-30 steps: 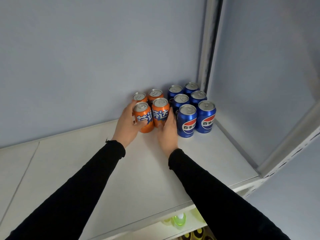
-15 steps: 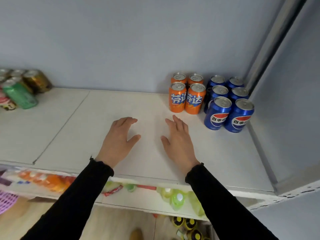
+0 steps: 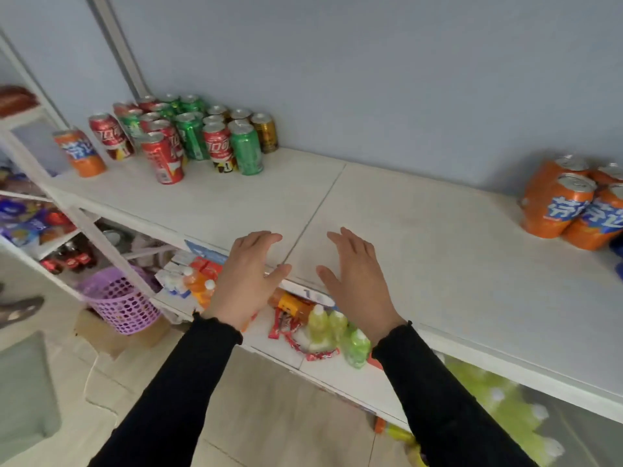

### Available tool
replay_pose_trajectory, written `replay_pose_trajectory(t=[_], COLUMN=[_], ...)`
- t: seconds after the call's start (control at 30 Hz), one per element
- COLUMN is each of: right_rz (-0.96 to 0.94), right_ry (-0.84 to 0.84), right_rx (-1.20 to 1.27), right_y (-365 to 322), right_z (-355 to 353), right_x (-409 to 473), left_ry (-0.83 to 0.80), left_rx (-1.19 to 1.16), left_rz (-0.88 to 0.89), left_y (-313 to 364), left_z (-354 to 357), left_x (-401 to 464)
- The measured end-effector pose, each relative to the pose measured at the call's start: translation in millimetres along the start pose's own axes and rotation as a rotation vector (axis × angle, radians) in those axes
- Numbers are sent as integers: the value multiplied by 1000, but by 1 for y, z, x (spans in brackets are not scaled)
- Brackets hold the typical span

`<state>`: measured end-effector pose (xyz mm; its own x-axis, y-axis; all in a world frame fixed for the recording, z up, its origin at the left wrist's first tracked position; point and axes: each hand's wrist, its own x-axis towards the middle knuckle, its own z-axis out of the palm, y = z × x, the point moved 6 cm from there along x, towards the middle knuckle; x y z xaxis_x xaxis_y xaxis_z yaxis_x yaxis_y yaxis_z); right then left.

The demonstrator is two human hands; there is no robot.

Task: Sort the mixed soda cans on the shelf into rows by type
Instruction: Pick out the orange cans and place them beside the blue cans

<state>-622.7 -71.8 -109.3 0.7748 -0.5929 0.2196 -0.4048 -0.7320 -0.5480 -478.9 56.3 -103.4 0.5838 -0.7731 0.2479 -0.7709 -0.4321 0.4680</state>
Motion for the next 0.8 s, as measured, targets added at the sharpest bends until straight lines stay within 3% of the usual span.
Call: replay_pose_trajectory(t=[0.33, 0.8], right_rz=[-48, -146], right_ry=[13, 59], right_rx=[55, 219], right_y=[-139, -244], right_z=[95, 203], right_x=[69, 233], left_ry=[99, 142], left_rx=[-69, -87], left_rz=[-96, -194], left_y=[-149, -318], left_z=[-96, -157], left_x=[5, 105])
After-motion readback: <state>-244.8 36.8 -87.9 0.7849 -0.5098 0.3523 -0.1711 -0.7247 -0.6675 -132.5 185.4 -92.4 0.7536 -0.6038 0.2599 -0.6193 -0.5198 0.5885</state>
